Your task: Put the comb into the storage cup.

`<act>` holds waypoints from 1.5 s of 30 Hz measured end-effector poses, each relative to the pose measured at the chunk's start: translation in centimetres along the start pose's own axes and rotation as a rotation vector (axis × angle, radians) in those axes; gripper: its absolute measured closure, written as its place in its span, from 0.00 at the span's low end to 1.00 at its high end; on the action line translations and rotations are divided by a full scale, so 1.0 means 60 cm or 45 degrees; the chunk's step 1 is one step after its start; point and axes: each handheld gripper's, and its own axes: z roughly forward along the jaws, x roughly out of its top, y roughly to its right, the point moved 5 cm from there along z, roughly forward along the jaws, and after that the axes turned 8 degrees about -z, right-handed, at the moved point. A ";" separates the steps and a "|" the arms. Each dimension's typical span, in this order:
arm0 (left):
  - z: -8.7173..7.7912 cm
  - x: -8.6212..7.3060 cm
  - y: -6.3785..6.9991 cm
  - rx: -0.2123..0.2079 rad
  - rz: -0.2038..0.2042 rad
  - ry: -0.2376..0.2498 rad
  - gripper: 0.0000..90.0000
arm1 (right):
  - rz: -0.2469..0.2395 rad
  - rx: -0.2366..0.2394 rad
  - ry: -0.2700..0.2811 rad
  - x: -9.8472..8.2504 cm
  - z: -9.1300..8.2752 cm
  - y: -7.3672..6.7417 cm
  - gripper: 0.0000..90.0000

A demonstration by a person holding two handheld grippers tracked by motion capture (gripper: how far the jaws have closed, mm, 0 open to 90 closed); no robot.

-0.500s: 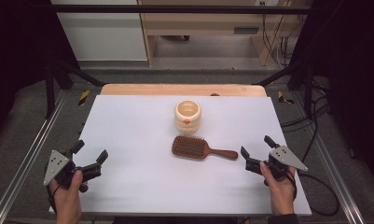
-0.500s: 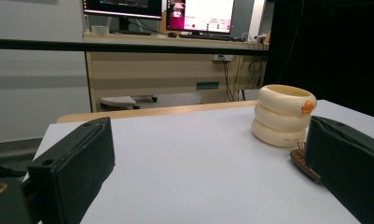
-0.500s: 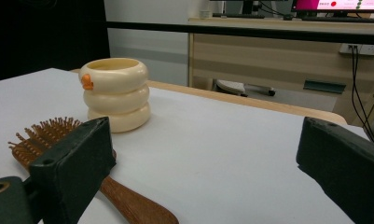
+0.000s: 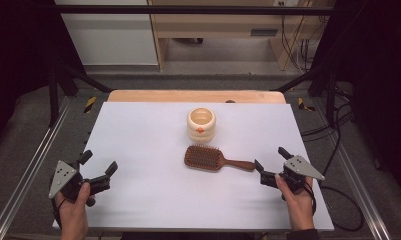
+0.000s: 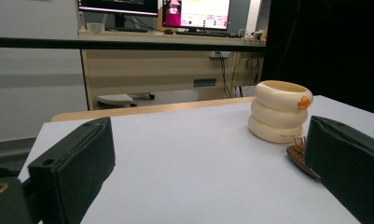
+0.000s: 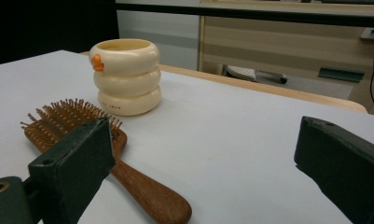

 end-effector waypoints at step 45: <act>0.001 -0.004 0.004 -0.005 0.012 -0.019 0.02 | -0.183 0.307 -0.285 0.061 0.119 -0.121 0.15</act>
